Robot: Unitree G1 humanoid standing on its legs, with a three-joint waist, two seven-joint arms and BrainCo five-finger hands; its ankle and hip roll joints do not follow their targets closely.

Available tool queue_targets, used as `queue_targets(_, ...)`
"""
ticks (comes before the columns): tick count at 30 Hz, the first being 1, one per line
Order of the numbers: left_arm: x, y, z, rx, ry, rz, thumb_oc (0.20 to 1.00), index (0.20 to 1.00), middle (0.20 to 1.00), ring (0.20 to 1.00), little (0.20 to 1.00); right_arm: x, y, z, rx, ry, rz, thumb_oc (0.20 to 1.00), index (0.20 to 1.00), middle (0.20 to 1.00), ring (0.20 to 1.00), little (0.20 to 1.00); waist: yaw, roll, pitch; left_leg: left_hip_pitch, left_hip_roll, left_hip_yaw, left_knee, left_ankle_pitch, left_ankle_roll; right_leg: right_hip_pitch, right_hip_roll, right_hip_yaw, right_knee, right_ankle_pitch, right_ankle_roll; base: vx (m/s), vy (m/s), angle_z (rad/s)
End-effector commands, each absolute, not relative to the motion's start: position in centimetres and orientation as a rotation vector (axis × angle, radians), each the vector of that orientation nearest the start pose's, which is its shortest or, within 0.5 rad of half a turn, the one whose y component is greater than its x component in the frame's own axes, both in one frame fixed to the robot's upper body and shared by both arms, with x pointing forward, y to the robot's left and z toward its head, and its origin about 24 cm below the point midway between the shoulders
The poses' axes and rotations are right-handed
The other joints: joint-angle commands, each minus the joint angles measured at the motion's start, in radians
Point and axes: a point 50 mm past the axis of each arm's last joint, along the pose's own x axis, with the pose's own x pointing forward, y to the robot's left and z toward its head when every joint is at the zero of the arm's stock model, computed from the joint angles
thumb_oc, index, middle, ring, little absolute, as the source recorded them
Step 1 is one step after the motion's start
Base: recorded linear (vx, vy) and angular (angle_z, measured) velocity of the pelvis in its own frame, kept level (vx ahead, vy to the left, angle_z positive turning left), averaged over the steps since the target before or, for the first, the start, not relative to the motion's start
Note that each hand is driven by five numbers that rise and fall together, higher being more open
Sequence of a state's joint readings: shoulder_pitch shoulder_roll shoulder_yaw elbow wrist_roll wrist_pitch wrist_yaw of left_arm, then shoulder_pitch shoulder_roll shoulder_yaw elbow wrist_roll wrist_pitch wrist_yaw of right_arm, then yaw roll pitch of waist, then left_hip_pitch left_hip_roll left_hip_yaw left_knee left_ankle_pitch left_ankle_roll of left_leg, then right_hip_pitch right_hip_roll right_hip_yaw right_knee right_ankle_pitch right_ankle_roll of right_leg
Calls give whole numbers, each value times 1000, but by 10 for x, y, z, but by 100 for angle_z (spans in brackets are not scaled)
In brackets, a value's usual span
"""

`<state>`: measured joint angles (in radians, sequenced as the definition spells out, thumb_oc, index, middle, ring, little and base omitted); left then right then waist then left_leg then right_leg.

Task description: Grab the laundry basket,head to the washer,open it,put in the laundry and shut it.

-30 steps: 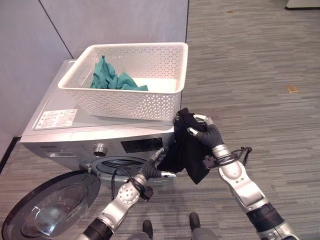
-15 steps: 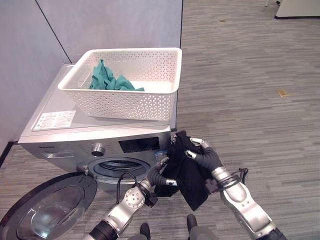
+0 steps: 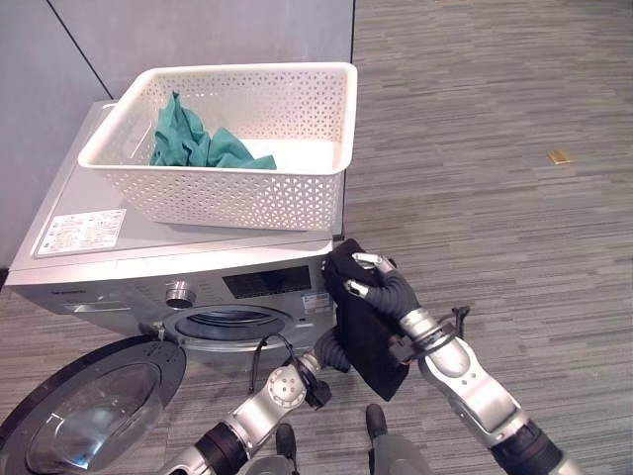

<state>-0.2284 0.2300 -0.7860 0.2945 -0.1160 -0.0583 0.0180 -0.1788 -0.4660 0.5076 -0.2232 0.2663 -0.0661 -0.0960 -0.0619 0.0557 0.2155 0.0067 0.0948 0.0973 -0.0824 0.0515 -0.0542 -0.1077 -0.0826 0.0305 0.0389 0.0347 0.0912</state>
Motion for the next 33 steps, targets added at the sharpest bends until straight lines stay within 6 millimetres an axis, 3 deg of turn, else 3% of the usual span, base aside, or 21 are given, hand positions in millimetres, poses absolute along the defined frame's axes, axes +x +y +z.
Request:
queue_targets(1, 238, -1, 9, 331, 36, -844, 1000, 1000, 1000, 1000, 1000, 247, -68, 165, 46, -543, 555, 200, 200, 200, 200, 200, 29, -65, 28, -36, 41, -95, 65, -90, -8, -1, -70, -24, 57, -98, 31, -99, -19, 8)
queue_targets(6, 240, -17, 11, 326, 33, -853, 1000, 1000, 1000, 1000, 1000, 246, -51, 171, 82, -555, 605, 200, 200, 200, 200, 200, 36, -89, 59, -62, 42, -93, 62, -83, -6, -29, -67, -24, 59, -87, 32, -60, -3, -1)
queue_targets(15, 245, -24, 22, 311, -20, -861, 1000, 1000, 1000, 1000, 1000, 243, -56, 169, 96, -552, 603, 200, 200, 200, 200, 200, 36, -102, 76, -81, 43, -95, 71, -82, -12, -29, -74, -43, 50, -82, 33, 0, 0, 0)
queue_targets(19, 253, -17, 24, 340, -60, -789, 1000, 1000, 1000, 1000, 1000, 241, -63, 169, 92, -561, 583, 200, 200, 200, 200, 200, 35, -107, 74, -74, 47, -94, 50, -73, -16, -28, -74, -52, 53, -86, 35, 0, 0, 0)
queue_targets(20, 254, -16, 23, 344, -60, -771, 542, 542, 542, 542, 542, 241, -64, 168, 91, -561, 576, 200, 200, 200, 200, 200, 35, -108, 74, -72, 47, -96, 45, -71, -17, -27, -74, -55, 53, -87, 35, 9, -13, 5)
queue_targets(21, 255, -14, 22, 353, -58, -758, 200, 200, 200, 200, 200, 242, -65, 168, 89, -561, 572, 200, 200, 200, 200, 200, 35, -108, 73, -71, 48, -96, 41, -69, -18, -27, -73, -56, 53, -87, 35, 9, -15, 7)
queue_targets(30, 265, 12, 8, 351, -2, -575, 200, 200, 200, 200, 200, 241, -76, 153, 51, -513, 526, 200, 200, 200, 200, 200, 42, -123, 74, -65, 59, -97, 14, -54, -25, -36, -62, -66, 56, -88, 33, 5, -13, 6)
queue_targets(31, 265, 16, 4, 345, 15, -552, 200, 200, 200, 200, 200, 241, -79, 149, 37, -502, 519, 275, 275, 275, 275, 275, 42, -124, 75, -65, 61, -96, 12, -53, -25, -37, -61, -67, 55, -88, 33, 0, 0, 0)
queue_targets(32, 266, 19, 2, 339, 26, -535, 200, 200, 200, 200, 200, 241, -81, 145, 34, -487, 516, 511, 511, 511, 511, 511, 41, -125, 74, -65, 62, -95, 12, -52, -25, -38, -60, -67, 55, -88, 33, 0, 0, 0)
queue_targets(33, 266, 23, 0, 333, 41, -520, 200, 200, 200, 200, 200, 241, -83, 142, 31, -474, 507, 573, 573, 573, 573, 573, 40, -126, 74, -65, 63, -93, 12, -52, -26, -39, -58, -66, 56, -88, 33, 0, 0, 0)
